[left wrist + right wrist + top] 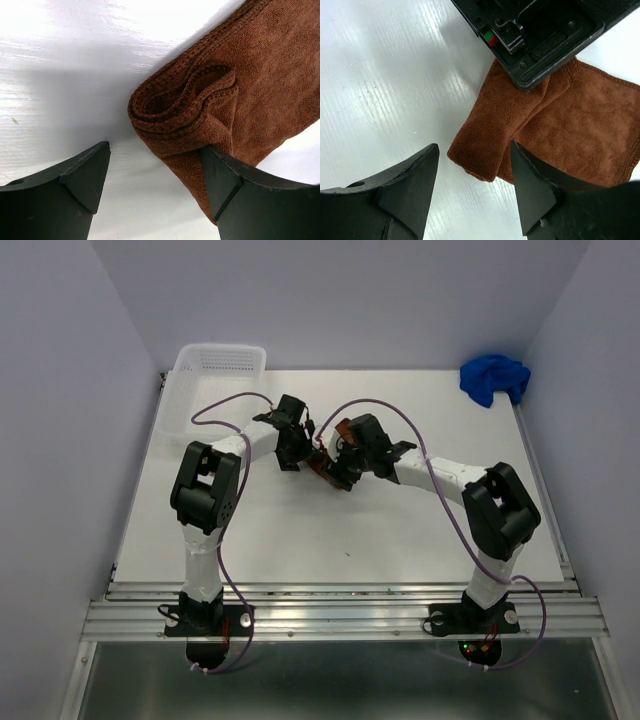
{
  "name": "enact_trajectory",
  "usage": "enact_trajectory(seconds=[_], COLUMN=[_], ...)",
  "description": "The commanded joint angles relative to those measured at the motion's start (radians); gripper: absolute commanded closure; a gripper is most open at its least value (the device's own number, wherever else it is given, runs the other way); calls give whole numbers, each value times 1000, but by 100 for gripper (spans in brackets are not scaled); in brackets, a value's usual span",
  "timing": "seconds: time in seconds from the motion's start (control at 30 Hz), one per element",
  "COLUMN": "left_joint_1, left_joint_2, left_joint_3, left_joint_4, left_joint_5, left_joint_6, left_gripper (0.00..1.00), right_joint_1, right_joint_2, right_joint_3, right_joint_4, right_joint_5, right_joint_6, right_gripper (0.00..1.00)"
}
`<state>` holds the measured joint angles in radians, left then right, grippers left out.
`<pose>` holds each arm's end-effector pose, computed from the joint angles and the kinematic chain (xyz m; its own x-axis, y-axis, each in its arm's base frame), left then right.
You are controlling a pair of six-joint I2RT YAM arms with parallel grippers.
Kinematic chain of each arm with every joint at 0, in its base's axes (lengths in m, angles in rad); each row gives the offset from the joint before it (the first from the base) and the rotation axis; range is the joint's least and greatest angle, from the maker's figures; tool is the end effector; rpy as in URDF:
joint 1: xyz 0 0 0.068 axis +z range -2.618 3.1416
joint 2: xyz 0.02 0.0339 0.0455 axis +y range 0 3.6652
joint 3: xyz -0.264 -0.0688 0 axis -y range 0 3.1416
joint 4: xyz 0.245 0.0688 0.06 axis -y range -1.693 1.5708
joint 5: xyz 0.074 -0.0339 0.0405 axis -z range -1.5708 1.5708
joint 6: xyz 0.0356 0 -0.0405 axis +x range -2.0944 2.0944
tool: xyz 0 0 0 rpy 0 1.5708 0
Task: Roll the towels
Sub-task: Roll the towel
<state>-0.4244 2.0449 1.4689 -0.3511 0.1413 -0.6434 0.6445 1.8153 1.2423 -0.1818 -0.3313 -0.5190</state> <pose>0.4028 -0.1875 0.1779 -0.8740 -0.2569 -0.4126 -0.0495 0.8916 -0.4502 0.3134 0.2500 0.2135 -0.0998 -0.6618 -0.7430 -0.9294 0.3286 -0.1678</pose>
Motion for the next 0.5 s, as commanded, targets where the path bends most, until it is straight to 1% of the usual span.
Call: enact_trajectory(seconds=[0.0,0.27,0.4,0.47], left_joint_1=[-2,-2,-2,-2], left_joint_2=[29,37,37,37], left_joint_3=[4,4,7,7], left_joint_4=[-78,-91,-101,-103], left_joint_5=[-43,-32,-29,-29], left_joint_6=[21,14,17,19], left_gripper=[17,17,17,17], right_joint_1=[23,23,23,23], right_joint_2=[34,91,110,113], right_joint_3=[0,-20,-44,-55], right_joint_4=[28,28,97,119], right_joint_5=[18,80,179,210], right_joint_6=[-78,-210,-237,-239], right_gripper=[36,36,34,35])
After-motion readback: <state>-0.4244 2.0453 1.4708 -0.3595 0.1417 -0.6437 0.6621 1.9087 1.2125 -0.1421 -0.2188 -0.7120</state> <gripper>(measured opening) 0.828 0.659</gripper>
